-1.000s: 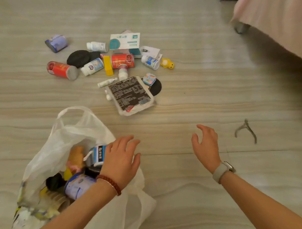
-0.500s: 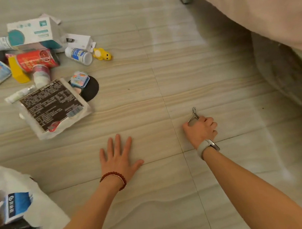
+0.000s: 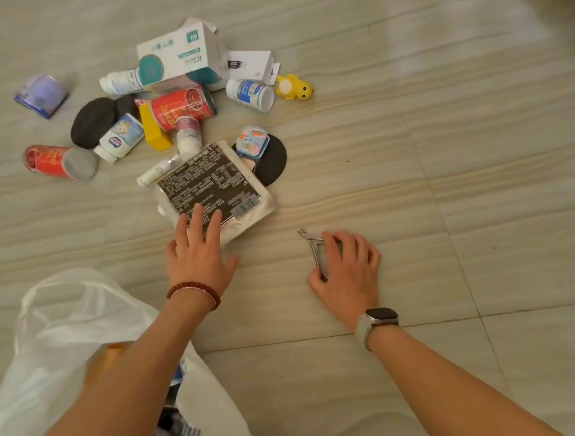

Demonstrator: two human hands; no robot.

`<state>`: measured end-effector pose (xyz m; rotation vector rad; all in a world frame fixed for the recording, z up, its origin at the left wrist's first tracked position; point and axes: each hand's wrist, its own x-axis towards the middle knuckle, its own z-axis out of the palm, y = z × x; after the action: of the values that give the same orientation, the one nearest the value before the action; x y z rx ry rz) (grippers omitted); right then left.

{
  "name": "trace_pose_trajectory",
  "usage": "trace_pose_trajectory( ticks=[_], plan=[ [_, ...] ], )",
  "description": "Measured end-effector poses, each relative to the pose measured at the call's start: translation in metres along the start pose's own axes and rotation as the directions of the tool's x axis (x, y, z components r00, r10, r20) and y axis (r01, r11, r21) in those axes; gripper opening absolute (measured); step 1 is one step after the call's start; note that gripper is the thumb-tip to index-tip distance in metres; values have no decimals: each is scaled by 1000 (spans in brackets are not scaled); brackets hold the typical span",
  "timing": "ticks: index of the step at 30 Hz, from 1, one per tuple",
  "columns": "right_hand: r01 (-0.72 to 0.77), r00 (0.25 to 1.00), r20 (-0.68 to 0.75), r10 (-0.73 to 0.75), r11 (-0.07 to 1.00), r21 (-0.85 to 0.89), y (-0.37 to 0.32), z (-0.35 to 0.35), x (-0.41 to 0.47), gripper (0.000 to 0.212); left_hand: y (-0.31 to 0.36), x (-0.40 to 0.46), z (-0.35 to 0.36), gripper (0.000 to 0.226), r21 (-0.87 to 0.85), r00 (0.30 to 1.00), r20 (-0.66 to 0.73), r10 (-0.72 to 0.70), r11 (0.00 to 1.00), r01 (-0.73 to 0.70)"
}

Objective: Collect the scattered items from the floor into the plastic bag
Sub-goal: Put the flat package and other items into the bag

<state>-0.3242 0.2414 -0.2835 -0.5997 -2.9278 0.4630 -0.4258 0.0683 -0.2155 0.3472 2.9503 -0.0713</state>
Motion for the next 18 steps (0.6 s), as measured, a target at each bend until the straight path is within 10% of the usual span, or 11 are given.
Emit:
trace_pose_trajectory(
  ticks=[3, 12, 18],
  plan=[
    [-2, 1000, -17, 2, 1000, -20, 0, 4, 1, 54, -15, 25, 4, 67, 9, 996, 94, -3, 1000, 2],
    [-19, 999, -43, 20, 999, 40, 0, 6, 1, 54, -16, -1, -29, 23, -229, 948, -266, 175, 944, -239],
    [-231, 957, -33, 289, 822, 520, 1, -18, 2, 65, -9, -88, -11, 4, -14, 846, -88, 526, 848, -529]
  ],
)
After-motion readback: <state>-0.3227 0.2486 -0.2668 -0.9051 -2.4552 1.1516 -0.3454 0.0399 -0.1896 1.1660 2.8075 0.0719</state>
